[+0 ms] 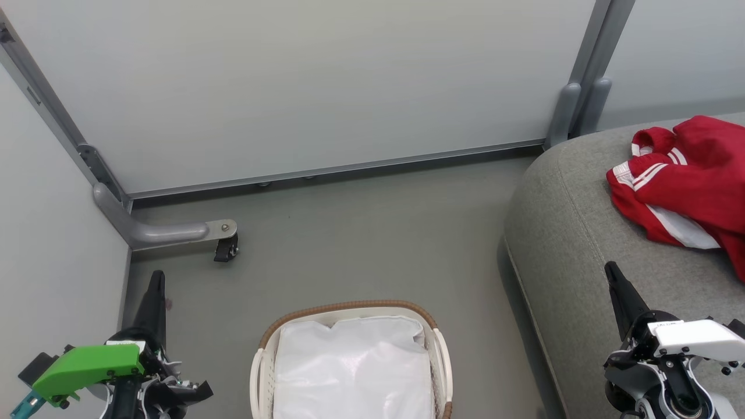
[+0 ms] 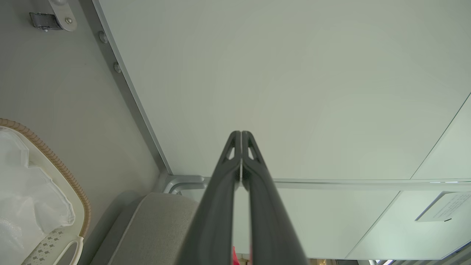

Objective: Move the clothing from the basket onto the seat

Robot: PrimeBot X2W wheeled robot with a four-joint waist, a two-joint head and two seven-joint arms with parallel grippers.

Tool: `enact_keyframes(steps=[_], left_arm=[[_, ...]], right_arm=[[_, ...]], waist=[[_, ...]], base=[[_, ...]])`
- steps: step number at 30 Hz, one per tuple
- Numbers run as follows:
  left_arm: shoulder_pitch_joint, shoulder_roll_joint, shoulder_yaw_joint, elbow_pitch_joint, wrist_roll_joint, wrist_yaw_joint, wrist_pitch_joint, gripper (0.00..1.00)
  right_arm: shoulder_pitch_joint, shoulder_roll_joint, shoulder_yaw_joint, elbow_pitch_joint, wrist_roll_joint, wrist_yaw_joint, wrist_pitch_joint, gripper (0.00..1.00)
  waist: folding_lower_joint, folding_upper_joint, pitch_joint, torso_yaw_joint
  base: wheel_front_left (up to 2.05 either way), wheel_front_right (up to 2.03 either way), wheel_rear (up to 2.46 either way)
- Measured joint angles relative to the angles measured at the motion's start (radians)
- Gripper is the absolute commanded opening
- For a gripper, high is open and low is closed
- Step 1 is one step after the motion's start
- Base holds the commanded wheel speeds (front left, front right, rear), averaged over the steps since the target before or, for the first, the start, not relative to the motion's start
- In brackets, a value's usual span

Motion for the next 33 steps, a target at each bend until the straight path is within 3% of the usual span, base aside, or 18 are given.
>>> enact_keyframes(steps=[33], left_arm=[[0.0,0.0,0.0,0.0,0.0,0.0,0.0,0.0]], right_arm=[[0.0,0.0,0.0,0.0,0.0,0.0,0.0,0.0]], waist=[[0.0,0.0,0.0,0.0]], base=[[0.0,0.0,0.0]])
